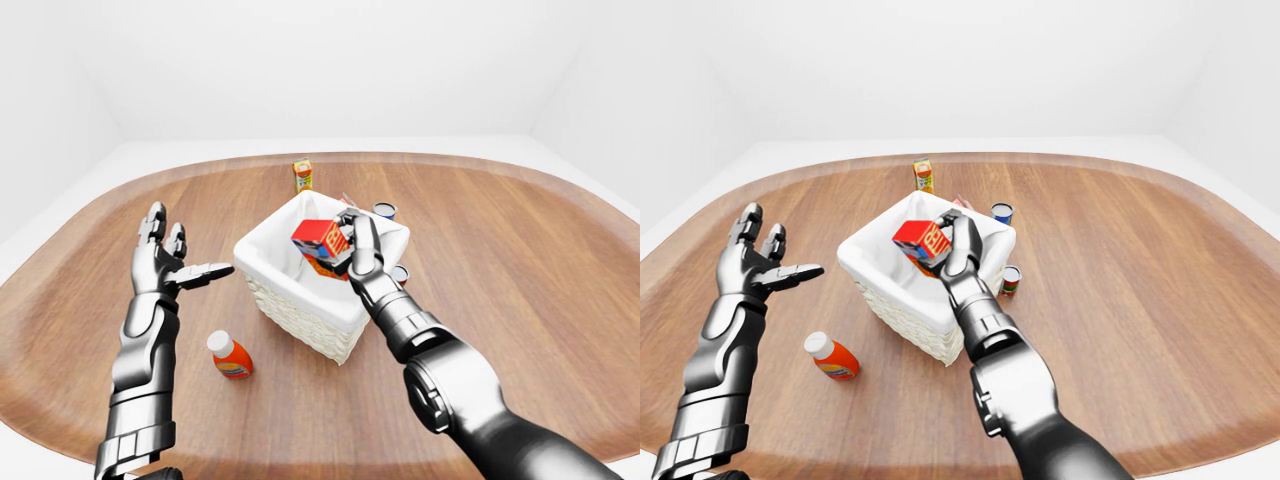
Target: Pick up the butter and put it in the basket.
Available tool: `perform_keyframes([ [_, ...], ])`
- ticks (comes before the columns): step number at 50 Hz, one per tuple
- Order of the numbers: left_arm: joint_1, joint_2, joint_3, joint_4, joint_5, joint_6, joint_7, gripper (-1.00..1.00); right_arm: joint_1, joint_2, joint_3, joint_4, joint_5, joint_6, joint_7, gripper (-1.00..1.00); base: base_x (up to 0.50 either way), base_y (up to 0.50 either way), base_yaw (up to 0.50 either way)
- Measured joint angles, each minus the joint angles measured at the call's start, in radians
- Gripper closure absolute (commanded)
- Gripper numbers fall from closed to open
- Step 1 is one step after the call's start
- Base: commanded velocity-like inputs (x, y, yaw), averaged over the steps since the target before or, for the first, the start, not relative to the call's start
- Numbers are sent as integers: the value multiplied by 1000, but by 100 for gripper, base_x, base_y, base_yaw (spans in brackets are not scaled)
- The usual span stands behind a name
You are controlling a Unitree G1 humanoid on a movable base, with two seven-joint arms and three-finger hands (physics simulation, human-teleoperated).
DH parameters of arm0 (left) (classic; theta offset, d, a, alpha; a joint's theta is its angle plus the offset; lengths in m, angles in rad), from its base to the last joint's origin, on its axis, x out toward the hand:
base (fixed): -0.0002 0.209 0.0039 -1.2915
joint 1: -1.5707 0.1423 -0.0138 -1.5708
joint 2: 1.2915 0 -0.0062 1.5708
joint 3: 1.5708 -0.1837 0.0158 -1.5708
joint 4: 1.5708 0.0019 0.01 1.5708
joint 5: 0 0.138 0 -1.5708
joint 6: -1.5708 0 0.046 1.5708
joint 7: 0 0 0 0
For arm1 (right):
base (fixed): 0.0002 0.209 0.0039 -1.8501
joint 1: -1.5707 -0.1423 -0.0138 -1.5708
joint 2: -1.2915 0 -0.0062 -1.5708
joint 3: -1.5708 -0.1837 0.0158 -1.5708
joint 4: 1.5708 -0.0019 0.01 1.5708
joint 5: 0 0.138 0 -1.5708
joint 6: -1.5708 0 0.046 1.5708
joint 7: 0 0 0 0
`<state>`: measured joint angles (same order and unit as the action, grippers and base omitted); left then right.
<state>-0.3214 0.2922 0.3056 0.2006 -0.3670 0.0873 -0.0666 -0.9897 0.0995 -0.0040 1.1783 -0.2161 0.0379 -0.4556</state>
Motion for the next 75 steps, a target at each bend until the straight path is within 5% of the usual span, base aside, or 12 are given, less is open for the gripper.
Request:
perform_keyframes([
  [13, 5, 2, 4, -4, -5, 0, 1, -100, -16, 6, -6, 50, -6, -16, -19, 100, 0, 0, 0],
  [14, 6, 2, 4, -5, -5, 0, 1, -100, -17, 7, -6, 52, -6, -17, -20, 75, 0, 0, 0],
  [16, 7, 2, 5, -7, -6, 0, 2, -100, -18, 7, -6, 55, -6, -18, -24, -44, 0, 0, 0],
  [18, 8, 2, 5, -9, -6, 0, 2, -100, -20, 8, -6, 53, -5, -20, -28, -100, 0, 0, 0],
  [50, 9, 1, 1, 8, -6, 0, -11, -100, -4, 12, 2, -26, -19, -16, -51, -100, 0, 0, 0],
  [58, 21, -5, 0, -21, -3, 0, -9, -100, 69, 8, 19, -197, -15, 49, -11, -100, 0, 0, 0],
  [75, 91, -43, -8, -171, 34, 0, -8, -100, 308, -9, 53, -682, -32, 49, 119, -100, 0, 0, 0],
])
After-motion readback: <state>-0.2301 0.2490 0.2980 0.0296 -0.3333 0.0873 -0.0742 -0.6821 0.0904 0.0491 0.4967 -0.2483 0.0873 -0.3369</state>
